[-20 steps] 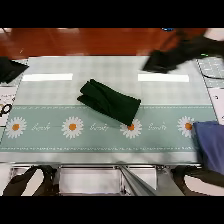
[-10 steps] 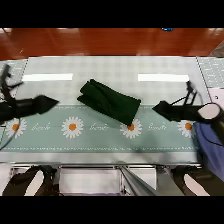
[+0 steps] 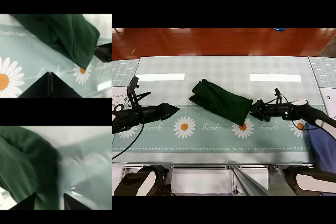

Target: Fold the shirts.

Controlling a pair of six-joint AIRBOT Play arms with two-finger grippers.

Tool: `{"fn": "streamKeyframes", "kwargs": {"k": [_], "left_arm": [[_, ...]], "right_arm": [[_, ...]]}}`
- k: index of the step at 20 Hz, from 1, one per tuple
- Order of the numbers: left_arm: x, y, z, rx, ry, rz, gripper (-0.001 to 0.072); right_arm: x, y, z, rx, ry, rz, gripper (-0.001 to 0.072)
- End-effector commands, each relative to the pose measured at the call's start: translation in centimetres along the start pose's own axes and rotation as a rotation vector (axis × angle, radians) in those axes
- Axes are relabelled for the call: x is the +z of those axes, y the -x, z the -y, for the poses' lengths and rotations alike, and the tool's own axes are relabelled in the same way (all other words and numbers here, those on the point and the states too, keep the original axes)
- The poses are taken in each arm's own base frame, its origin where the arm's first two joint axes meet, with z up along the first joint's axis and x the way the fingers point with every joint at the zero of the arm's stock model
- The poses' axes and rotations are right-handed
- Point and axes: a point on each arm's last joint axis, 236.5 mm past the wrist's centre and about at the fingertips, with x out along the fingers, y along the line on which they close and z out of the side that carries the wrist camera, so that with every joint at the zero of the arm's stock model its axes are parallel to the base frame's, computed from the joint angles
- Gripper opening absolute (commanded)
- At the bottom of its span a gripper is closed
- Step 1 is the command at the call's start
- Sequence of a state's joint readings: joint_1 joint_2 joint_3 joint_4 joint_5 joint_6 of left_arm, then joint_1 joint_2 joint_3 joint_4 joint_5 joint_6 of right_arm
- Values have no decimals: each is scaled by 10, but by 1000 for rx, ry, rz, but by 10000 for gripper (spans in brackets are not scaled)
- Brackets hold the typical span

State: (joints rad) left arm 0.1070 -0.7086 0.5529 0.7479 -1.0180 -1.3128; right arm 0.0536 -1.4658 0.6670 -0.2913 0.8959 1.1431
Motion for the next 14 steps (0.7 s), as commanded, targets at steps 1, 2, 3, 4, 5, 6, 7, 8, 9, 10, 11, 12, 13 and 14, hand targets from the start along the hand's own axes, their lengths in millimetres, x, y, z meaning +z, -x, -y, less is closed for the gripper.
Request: {"fn": "streamKeyframes", "kwargs": {"k": [1, 2, 3, 4, 5, 6, 7, 8, 9, 10, 11, 12, 13, 14], "left_arm": [[2, -1, -2, 4, 2, 13, 22], [4, -1, -2, 6, 2, 18, 22], [4, -1, -2, 6, 3, 21, 22], [4, -1, -2, 6, 6, 21, 22], [4, -1, -2, 6, 19, 21, 22], [4, -1, -1, 3, 23, 21, 22], [5, -1, -1, 0, 25, 23, 22], [5, -1, -1, -1, 26, 23, 22], [5, -1, -1, 1, 24, 24, 22], [7, -1, -1, 3, 24, 32, 22], [9, -1, -2, 6, 24, 43, 22], [12, -1, -3, 8, 25, 53, 22], [12, -1, -3, 9, 25, 55, 22], [12, -1, -3, 9, 25, 55, 22]], "right_arm": [[-5, -29, -19, 37, 43, -83, 408], [-6, -38, -28, 37, 68, -93, 397], [-6, -44, -36, 37, 92, -102, 393], [-7, -50, -42, 26, 119, -115, 347], [-6, -52, -47, 11, 153, -125, 165], [-5, -51, -58, 9, 207, -131, 27], [-4, -48, -74, 24, 256, -136, 26], [-2, -42, -93, 38, 309, -136, 26], [5, -33, -113, 33, 361, -119, 26], [14, -21, -132, 24, 412, -94, 26], [23, -8, -153, 12, 465, -58, 26], [34, 9, -177, -6, 520, -11, 26], [43, 28, -201, -10, 555, 30, 26], [47, 45, -223, 0, 580, 52, 26]]}}
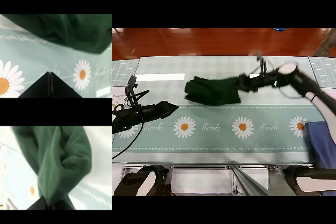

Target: Fold the shirts.

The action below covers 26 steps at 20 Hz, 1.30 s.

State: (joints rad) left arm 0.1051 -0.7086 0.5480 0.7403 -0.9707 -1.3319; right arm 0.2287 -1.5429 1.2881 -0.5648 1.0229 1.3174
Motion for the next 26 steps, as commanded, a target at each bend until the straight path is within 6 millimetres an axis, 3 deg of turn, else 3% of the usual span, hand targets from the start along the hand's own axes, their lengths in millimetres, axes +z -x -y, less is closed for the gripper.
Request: {"fn": "streamKeyframes", "kwargs": {"k": [1, 3, 6, 9, 13, 16, 19, 23, 26], "left_arm": [[2, 0, 0, 2, 0, 10, 22], [0, 0, 0, 0, 0, 2, 22], [-6, 0, 2, -7, 0, -26, 22], [-14, 0, 4, -15, -1, -59, 22], [-19, 1, 5, -20, -1, -80, 22], [-19, 1, 5, -20, -1, -79, 22], [-16, 1, 10, -41, 12, -69, 22], [26, 7, -4, 12, -67, 107, 22], [53, 16, -21, 59, -35, 212, 22]], "right_arm": [[47, 58, -54, -51, 116, 79, 26], [66, 96, -78, -52, 150, 115, 26], [84, 152, -89, -86, 161, 170, 26], [98, 219, -80, -126, 115, 272, 26], [102, 316, -46, -213, 6, 443, 26], [84, 374, -16, -287, -82, 510, 26], [56, 413, 16, -350, -192, 513, 26], [-11, 458, 70, -604, -395, 454, 25], [-52, 482, 90, -714, -528, 499, 24]]}}
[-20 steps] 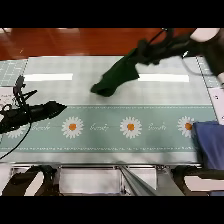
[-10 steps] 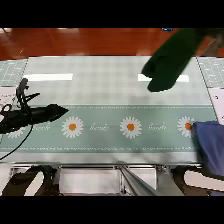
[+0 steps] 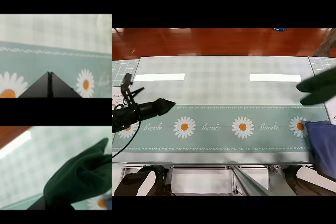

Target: Fold the shirts.

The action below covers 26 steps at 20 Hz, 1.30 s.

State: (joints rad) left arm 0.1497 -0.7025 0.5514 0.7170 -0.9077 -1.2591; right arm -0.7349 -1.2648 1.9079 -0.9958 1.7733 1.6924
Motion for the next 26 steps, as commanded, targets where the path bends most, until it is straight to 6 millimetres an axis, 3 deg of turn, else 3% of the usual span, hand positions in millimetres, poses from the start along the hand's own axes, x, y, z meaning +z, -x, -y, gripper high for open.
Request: {"fn": "streamKeyframes", "kwargs": {"k": [1, 4, 8, 11, 13, 14, 15, 16, 20, 22, 24, 26], "left_arm": [[30, 7, -18, 52, 7, 122, 22], [33, 8, -21, 60, 13, 130, 22], [35, 8, -23, 64, 15, 138, 22], [36, 8, -23, 65, 15, 141, 22], [37, 8, -23, 67, 9, 145, 22], [37, 8, -23, 69, -11, 147, 22], [37, 8, -24, 70, -11, 147, 22], [38, 8, -24, 71, -12, 150, 22], [55, 12, -29, 97, -12, 224, 22], [68, 15, -29, 104, -18, 261, 22], [90, 21, -21, 100, -34, 296, 22], [123, 29, 5, 58, -72, 323, 21]], "right_arm": [[-38, 21, 71, -209, -160, -47, 24], [-88, 25, 126, -329, -319, -97, 24], [-157, 50, 197, -547, -534, -132, 26], [-197, 70, 224, -721, -617, -163, 26], [-210, 77, 231, -780, -638, -179, 27], [-214, 81, 235, -807, -644, -187, 92], [-215, 81, 236, -813, -644, -191, 311], [-214, 81, 237, -812, -639, -194, 415], [-211, 75, 236, -789, -644, -195, 412], [-197, 55, 221, -667, -630, -171, 380], [-164, 22, 186, -427, -609, -118, 52], [-107, -14, 124, -121, -487, -13, 27]]}}
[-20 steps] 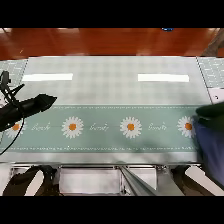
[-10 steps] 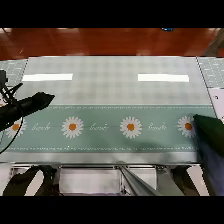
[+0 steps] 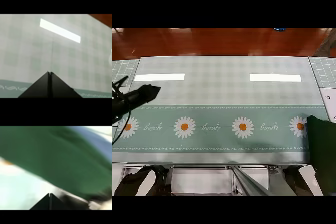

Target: Fold the shirts.

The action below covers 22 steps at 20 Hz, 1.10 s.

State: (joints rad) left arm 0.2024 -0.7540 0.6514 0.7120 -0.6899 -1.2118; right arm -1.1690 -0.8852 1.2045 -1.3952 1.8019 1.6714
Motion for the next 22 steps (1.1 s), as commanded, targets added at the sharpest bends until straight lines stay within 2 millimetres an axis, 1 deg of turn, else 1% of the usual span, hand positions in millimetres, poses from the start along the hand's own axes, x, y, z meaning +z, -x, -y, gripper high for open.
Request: {"fn": "streamKeyframes", "kwargs": {"k": [1, 2, 3, 4, 5, 6, 7, 8, 9, 10, 11, 12, 13, 15, 17, 22], "left_arm": [[52, 0, 38, -67, -51, 51, 21], [66, -1, 61, -111, -87, 42, 21], [74, -4, 88, -167, -130, 12, 21], [75, -10, 116, -226, -173, -37, 20], [67, -18, 138, -276, -213, -109, 21], [48, -29, 153, -303, -252, -210, 20], [23, -41, 154, -290, -276, -321, 20], [-8, -55, 138, -217, -307, -443, 20], [-36, -66, 109, -99, -311, -548, 20], [-59, -72, 79, 22, -291, -633, 21], [-73, -74, 64, 78, -278, -674, 21], [-81, -75, 58, 88, -271, -694, 21], [-83, -75, 57, 90, -270, -697, 22], [-81, -76, 57, 89, -270, -692, 22], [-82, -75, 57, 89, -270, -697, 22], [-83, -75, 57, 89, -270, -699, 22]], "right_arm": [[10, 17, -146, 504, 172, 58, 27], [3, 24, -195, 609, 264, 84, 26], [-13, 27, -238, 685, 360, 98, 26], [-41, 26, -282, 745, 488, 91, 26], [-79, 18, -319, 772, 646, 66, 26], [-118, 3, -342, 746, 814, 36, 26], [-153, -25, -351, 647, 996, 10, 26], [-170, -56, -348, 494, 1150, 12, 26], [-169, -89, -335, 285, 1244, 35, 26], [-158, -111, -320, 101, 1280, 62, 26], [-144, -125, -305, -54, 1306, 80, 26], [-135, -132, -295, -138, 1309, 79, 26], [-134, -136, -292, -157, 1310, 70, 26], [-131, -135, -297, -145, 1313, 94, 27], [-131, -135, -293, -162, 1313, 83, 27], [-131, -135, -293, -163, 1312, 83, 27]]}}
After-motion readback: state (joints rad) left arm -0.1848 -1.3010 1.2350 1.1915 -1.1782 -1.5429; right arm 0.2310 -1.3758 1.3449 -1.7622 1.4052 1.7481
